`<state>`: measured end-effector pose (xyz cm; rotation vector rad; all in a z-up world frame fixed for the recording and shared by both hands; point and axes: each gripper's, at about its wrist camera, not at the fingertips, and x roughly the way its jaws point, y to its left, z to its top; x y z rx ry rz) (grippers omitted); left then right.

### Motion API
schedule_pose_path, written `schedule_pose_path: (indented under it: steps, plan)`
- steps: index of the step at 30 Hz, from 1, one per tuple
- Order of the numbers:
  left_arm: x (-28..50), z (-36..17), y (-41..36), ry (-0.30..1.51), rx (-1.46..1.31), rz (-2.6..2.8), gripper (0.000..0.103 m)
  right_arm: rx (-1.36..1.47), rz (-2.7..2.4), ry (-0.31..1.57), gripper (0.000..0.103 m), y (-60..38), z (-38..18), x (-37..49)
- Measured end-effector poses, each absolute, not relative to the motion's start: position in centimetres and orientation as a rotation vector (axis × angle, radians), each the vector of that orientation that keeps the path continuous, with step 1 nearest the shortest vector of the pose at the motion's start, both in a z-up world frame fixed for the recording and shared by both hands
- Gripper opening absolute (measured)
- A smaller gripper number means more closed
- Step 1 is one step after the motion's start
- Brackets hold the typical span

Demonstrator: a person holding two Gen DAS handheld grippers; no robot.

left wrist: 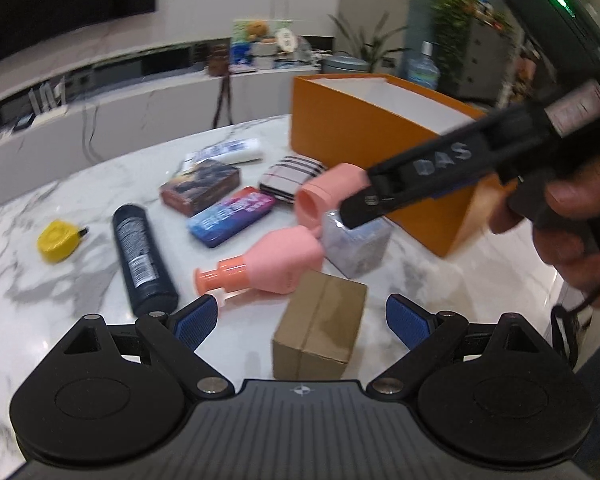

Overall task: Organize rigid objects
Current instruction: 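Grasp the brown cardboard box with the left tool while the right tool grasps the clear cube box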

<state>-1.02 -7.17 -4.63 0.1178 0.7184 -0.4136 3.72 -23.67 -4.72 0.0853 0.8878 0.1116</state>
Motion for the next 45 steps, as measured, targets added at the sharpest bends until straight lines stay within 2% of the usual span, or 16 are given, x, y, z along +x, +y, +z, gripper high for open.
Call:
schedule_pose_path:
  steps: [5, 6, 8, 10, 13, 16, 19, 21, 26, 33, 40, 45]
  plan:
    - [-1.1, -5.7, -8.2, 0.714, 0.16, -0.446, 0.103, 0.041, 0.137, 0.878, 0.099, -22.8, -5.1, 3.6]
    - [-1.0, -6.0, -8.3, 0.717, 0.162, -0.448, 0.103, 0.026, 0.143, 0.874, 0.09, -22.5, -5.1, 3.5]
    - [-0.8, -6.4, -8.3, 0.722, 0.162, -0.451, 0.103, -0.007, 0.165, 0.876, 0.083, -22.0, -5.3, 3.4]
    - [-0.5, -6.7, -8.3, 0.728, 0.16, -0.447, 0.103, -0.011, 0.17, 0.891, 0.082, -21.8, -5.7, 3.5]
    - [-0.1, -7.0, -8.1, 0.741, 0.144, -0.456, 0.098, 0.0, 0.162, 0.918, 0.073, -21.9, -6.4, 3.9]
    - [0.1, -7.1, -8.0, 0.738, 0.141, -0.459, 0.088, -0.001, 0.146, 0.927, 0.073, -22.1, -7.0, 4.3]
    - [0.1, -7.2, -8.0, 0.734, 0.145, -0.467, 0.087, -0.022, 0.127, 0.923, 0.072, -22.2, -7.5, 4.6]
    - [0.1, -7.4, -8.1, 0.732, 0.154, -0.47, 0.087, -0.013, 0.127, 0.939, 0.067, -22.3, -7.9, 5.0]
    - [0.1, -7.5, -8.0, 0.738, 0.163, -0.471, 0.079, -0.072, 0.116, 0.946, 0.063, -21.8, -8.7, 5.7]
    - [0.3, -7.4, -7.8, 0.737, 0.151, -0.489, 0.074, -0.267, 0.148, 0.885, 0.063, -20.6, -9.0, 6.3]
    - [0.6, -7.5, -7.7, 0.74, 0.15, -0.489, 0.074, -0.216, 0.151, 0.908, 0.064, -21.3, -9.4, 7.1]
    - [0.9, -7.6, -7.4, 0.739, 0.138, -0.482, 0.071, -0.161, 0.127, 0.923, 0.057, -21.2, -10.3, 7.5]
